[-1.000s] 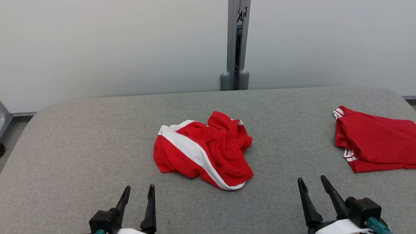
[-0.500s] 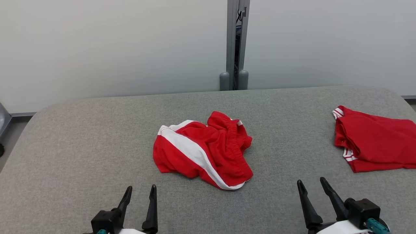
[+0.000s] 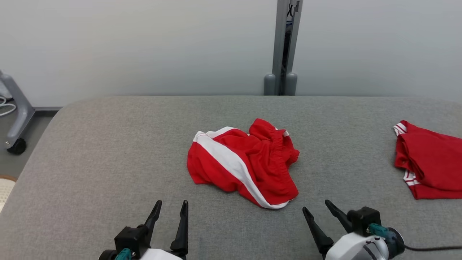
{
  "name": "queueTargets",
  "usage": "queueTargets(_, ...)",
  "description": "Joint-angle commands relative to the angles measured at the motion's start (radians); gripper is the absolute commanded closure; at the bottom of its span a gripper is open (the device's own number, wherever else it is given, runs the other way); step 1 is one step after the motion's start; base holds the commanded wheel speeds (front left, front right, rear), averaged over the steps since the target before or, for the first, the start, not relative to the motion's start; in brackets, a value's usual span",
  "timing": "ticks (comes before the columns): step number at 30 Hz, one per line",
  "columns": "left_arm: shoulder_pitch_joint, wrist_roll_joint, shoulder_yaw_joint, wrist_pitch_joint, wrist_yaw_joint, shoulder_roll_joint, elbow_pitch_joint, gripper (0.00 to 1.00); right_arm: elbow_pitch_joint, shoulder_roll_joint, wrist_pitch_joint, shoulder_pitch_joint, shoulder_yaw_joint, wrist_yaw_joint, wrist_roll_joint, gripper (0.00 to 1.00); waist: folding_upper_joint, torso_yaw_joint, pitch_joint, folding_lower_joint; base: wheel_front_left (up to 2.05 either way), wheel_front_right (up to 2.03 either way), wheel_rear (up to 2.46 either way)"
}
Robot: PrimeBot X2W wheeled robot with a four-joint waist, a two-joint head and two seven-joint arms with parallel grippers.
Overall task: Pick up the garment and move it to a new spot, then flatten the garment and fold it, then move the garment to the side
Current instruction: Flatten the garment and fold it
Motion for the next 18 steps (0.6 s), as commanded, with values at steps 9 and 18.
queueTargets(9,-0.039,-0.020,-0.054,-0.004,0.014,0.004,0.010,0.00,0.201,-0.048,0.000,-0.181,0.148,0.000,0.187,0.00,0.0000,0.123,0.034,0.0000,0.00,0.00,0.00)
queueTargets(18,-0.061,-0.014,-0.073,-0.004,0.019,0.004,0.010,0.00,0.273,-0.084,0.000,-0.273,0.248,0.000,0.293,0.00,0.0000,0.182,0.062,0.0000,0.00,0.00,0.00)
